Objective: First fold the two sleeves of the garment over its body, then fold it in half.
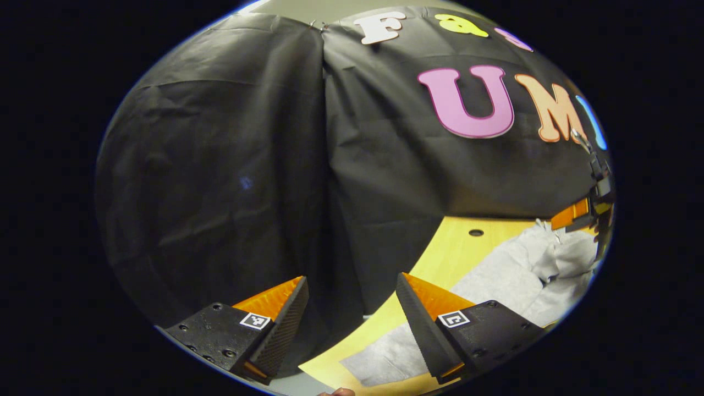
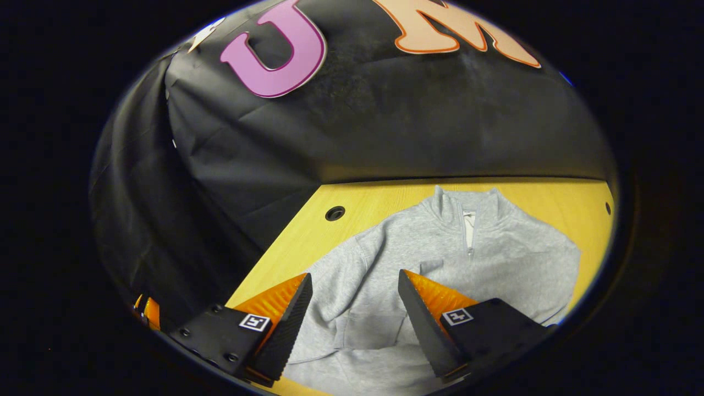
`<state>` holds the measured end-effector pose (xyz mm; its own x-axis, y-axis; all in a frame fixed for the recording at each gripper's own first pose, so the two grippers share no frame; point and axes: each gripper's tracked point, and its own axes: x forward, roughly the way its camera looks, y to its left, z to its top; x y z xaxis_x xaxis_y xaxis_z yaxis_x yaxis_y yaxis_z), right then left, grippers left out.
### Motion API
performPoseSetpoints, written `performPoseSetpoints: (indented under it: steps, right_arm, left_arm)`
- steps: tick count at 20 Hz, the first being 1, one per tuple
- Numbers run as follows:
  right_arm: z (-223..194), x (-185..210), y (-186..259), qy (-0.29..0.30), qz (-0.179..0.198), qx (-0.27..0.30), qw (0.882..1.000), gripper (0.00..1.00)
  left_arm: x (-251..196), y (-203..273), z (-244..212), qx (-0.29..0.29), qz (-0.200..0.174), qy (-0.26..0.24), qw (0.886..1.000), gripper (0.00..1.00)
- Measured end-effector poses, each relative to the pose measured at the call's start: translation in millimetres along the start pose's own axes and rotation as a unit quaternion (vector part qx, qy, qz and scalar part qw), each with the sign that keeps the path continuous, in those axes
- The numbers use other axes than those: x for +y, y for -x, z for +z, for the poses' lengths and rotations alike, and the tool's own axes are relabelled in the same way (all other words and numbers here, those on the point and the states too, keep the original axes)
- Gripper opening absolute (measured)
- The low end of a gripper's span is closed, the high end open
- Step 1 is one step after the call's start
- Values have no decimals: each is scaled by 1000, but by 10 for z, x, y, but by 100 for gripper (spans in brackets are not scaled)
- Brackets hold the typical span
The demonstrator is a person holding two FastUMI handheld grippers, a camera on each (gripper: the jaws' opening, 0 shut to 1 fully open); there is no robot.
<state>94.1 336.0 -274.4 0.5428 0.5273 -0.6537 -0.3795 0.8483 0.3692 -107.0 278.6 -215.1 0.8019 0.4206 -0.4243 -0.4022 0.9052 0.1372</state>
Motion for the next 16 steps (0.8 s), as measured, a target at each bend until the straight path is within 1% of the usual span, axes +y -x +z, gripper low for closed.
performPoseSetpoints:
  steps: [1,2,3,5,6,7,8,9,13,16]
  right_arm:
    - [-4,-11,49,9,-2,-2,1000,98]
    - [-9,-29,89,17,-3,-5,1000,98]
    - [-18,-54,124,24,-7,-6,1000,93]
    - [-26,-117,213,40,-21,-11,999,93]
    - [-3,-127,258,45,-25,-20,998,98]
    - [13,-122,298,48,-26,-28,998,98]
    - [26,-118,339,49,-25,-34,998,94]
    - [32,-112,399,49,-24,-37,998,98]
    - [76,-209,558,37,-26,-48,998,98]
    - [111,-331,687,31,-35,-52,998,98]
  left_arm:
    - [-37,1,-118,15,-5,1,1000,97]
    - [-69,-10,-245,31,-9,1,999,95]
    - [-100,-25,-367,44,-14,4,999,95]
    - [-161,-42,-632,85,-21,11,996,94]
    - [-181,-67,-738,103,-24,17,994,94]
    - [-196,-101,-833,116,-25,20,993,94]
    - [-203,-119,-936,129,-25,20,991,94]
    - [-206,-130,-1037,141,-24,21,990,94]
    - [-318,-115,-1309,189,-33,40,981,94]
    - [-370,-100,-1489,216,-30,52,974,94]
